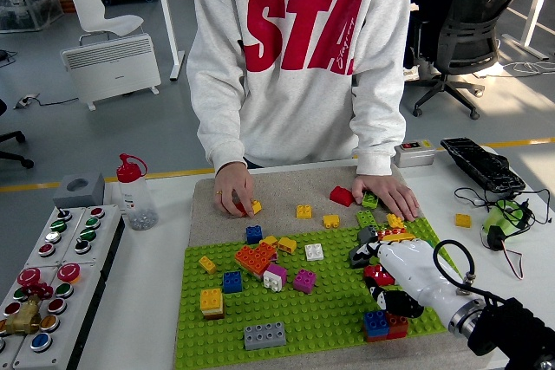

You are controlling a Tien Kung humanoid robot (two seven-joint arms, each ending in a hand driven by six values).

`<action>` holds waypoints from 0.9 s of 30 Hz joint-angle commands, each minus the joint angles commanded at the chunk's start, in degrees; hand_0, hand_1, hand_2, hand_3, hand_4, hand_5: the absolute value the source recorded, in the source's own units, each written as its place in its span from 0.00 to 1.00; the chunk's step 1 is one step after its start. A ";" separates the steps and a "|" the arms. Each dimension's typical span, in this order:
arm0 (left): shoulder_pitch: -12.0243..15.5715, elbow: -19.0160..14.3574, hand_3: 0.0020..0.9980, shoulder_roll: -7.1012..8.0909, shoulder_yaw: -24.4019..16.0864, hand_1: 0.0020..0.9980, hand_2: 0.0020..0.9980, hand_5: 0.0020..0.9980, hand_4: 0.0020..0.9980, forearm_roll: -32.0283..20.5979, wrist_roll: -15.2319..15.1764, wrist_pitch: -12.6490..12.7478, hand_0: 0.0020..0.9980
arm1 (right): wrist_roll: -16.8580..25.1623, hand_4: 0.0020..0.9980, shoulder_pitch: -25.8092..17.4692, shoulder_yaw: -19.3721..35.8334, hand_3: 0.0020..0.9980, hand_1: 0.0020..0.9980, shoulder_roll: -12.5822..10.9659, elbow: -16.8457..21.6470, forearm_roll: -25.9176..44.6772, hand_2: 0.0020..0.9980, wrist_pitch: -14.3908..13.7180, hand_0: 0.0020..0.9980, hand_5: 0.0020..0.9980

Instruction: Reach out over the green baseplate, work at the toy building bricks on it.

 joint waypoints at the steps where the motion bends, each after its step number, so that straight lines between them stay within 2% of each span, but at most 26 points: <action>1: 0.00 0.00 0.62 0.00 0.01 0.70 0.69 1.00 0.36 0.02 0.01 -0.02 0.69 | 0.10 0.63 0.67 -0.30 0.79 0.63 0.73 -1.06 0.63 0.76 -0.41 0.56 0.25; 6: 0.10 0.00 0.62 0.00 0.10 0.70 0.69 1.00 0.36 0.11 0.10 -0.11 0.69 | -0.77 0.63 4.17 -1.61 0.79 0.63 4.69 -6.03 3.34 0.76 -1.71 0.56 0.25; 7: 0.14 0.00 0.62 0.00 0.11 0.70 0.69 1.00 0.36 0.14 0.12 -0.13 0.69 | -1.17 0.65 4.79 -1.87 0.79 0.65 5.40 -6.62 3.83 0.78 -1.74 0.54 0.28; 12: 0.36 0.00 0.62 -0.01 0.13 0.70 0.69 1.00 0.36 0.43 0.26 -0.24 0.69 | -4.00 0.65 7.84 -3.89 0.79 0.65 9.19 -10.23 6.29 0.78 -1.10 0.54 0.28; 13: 0.42 0.00 0.62 -0.01 0.14 0.70 0.69 1.00 0.36 0.45 0.29 -0.25 0.69 | -4.65 0.69 8.36 -4.41 0.80 0.80 9.99 -11.14 6.96 0.83 -0.83 0.87 0.36; 18: 0.59 0.00 0.63 0.04 0.25 0.70 0.69 1.00 0.36 0.47 0.33 -0.31 0.69 | -6.05 0.69 10.15 -6.38 0.80 0.80 12.98 -14.66 9.66 0.83 -0.23 0.87 0.36; 19: 0.61 0.00 0.63 0.05 0.27 0.70 0.69 1.00 0.36 0.49 0.34 -0.33 0.69 | -6.15 0.71 10.44 -6.70 0.80 0.83 13.50 -15.30 9.94 0.84 -0.25 0.97 0.38; 24: 0.68 0.00 0.63 0.11 0.39 0.70 0.69 1.00 0.36 0.57 0.38 -0.38 0.69 | -6.46 0.71 11.92 -8.12 0.80 0.83 16.32 -19.04 10.16 0.84 -1.00 0.97 0.38; 25: 0.69 0.00 0.63 0.12 0.41 0.70 0.69 1.00 0.36 0.58 0.38 -0.38 0.69 | -6.44 0.73 12.19 -8.27 0.79 0.79 16.88 -19.76 10.00 0.82 -1.27 0.92 0.41; 27: 0.69 0.00 0.63 0.14 0.45 0.70 0.69 1.00 0.36 0.57 0.37 -0.38 0.69 | -6.46 0.73 12.51 -8.46 0.79 0.79 17.49 -20.55 9.83 0.82 -1.47 0.92 0.41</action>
